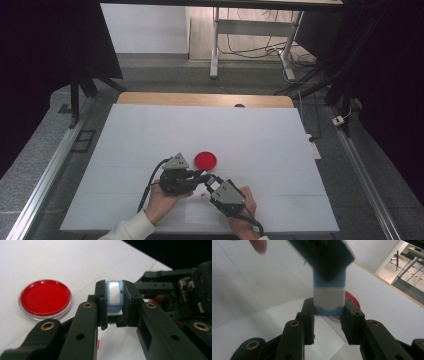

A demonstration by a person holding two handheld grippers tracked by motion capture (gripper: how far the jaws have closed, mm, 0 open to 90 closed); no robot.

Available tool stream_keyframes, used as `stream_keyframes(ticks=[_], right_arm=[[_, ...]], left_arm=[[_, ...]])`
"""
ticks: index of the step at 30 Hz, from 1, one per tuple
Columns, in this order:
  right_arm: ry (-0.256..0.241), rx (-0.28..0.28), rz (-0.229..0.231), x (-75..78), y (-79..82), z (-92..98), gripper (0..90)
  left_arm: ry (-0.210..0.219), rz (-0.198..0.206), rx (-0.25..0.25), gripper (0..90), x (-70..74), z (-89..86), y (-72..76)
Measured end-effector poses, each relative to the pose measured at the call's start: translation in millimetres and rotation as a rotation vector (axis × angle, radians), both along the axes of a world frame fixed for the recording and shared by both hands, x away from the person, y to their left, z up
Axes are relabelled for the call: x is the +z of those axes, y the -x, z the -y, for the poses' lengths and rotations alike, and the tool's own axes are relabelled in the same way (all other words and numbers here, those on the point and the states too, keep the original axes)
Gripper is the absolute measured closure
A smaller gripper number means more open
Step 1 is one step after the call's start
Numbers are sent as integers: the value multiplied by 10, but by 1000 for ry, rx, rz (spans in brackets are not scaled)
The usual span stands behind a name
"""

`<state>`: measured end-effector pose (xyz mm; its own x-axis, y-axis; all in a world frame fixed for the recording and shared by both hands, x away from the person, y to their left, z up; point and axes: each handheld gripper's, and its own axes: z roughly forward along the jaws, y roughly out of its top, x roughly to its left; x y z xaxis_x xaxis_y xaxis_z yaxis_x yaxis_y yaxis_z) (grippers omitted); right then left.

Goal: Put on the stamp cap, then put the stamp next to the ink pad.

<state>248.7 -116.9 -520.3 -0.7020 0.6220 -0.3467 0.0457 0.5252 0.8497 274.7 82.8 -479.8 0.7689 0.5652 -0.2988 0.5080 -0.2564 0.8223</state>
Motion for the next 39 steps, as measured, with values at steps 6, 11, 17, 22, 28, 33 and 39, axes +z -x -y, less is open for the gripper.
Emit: stream_keyframes(ticks=[6,11,17,22,28,33,39], right_arm=[[9,15,-6,7,-14,17,646],[-12,39,-42,18,-61,46,620],[-54,58,-104,22,-129,107,473],[-63,74,-127,45,-165,207,432],[-70,64,-163,64,-222,397,432],[-79,48,-175,97,-238,582,438],[-89,26,-197,137,-279,786,444]], left_arm=[[18,-11,-7,757,4,-37,-19],[20,6,-11,756,20,-47,-14],[17,32,-8,756,44,-41,-1],[33,51,4,755,89,-119,-13],[41,63,14,754,130,-198,-31],[47,69,22,754,153,-244,-45],[43,80,32,754,165,-279,-51]])
